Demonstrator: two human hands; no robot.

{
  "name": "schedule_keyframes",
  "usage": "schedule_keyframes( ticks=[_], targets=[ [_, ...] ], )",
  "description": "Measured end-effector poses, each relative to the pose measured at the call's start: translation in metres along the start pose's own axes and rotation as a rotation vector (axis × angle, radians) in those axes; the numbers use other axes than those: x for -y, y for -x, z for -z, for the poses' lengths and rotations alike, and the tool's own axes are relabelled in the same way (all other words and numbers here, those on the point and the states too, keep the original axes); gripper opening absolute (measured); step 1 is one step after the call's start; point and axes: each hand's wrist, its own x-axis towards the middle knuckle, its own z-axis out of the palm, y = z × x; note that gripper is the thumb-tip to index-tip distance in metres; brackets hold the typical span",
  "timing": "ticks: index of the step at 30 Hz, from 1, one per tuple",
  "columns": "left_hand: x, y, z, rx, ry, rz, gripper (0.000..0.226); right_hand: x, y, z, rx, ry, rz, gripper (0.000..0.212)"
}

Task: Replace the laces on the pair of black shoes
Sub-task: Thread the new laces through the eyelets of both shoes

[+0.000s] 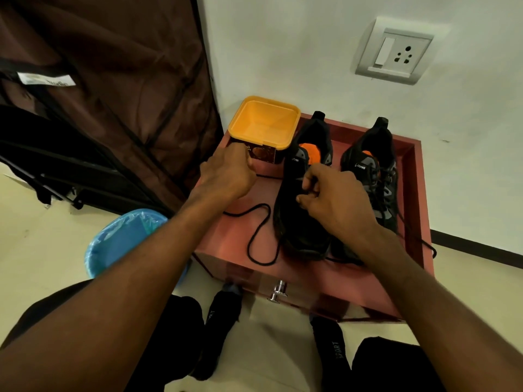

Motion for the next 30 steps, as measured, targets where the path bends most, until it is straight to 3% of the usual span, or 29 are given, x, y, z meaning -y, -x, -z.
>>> schedule_keyframes(
  ticks=[3, 8, 12, 20, 24, 26, 28, 30],
  targets=[
    [-0.006, 0.004, -0.002, 0.021, -0.12, -0.044, 0.024, -0.003, 0.002, 0.009, 0.064, -0.109, -0.038, 0.022],
    [-0.03, 0.012, -0.021, 0.066, 0.09, -0.257, 0.019, -0.007, 0.005, 0.022, 0.078, -0.328, -0.195, 0.014],
    [-0.038, 0.013, -0.039, 0.075, 0.139, -0.295, 0.012, -0.015, 0.01, 0.024, 0.078, -0.338, -0.282, 0.013],
    [-0.033, 0.01, -0.038, 0.075, 0.258, -0.237, 0.02, -0.021, 0.011, 0.032, 0.163, -0.678, -0.489, 0.011],
    [-0.033, 0.011, -0.039, 0.101, 0.278, -0.218, 0.017, -0.018, 0.014, 0.035, 0.165, -0.711, -0.485, 0.01],
    [-0.036, 0.014, -0.037, 0.028, 0.298, -0.261, 0.012, -0.016, 0.014, 0.042, 0.154, -0.808, -0.445, 0.013],
    [-0.045, 0.017, -0.03, -0.019, 0.441, -0.372, 0.012, -0.012, 0.013, 0.051, 0.161, -0.968, -0.37, 0.01],
    [-0.059, 0.023, -0.016, 0.138, 0.704, -0.449, 0.024, -0.006, 0.014, 0.06, 0.196, -1.104, -0.272, 0.008]
  ],
)
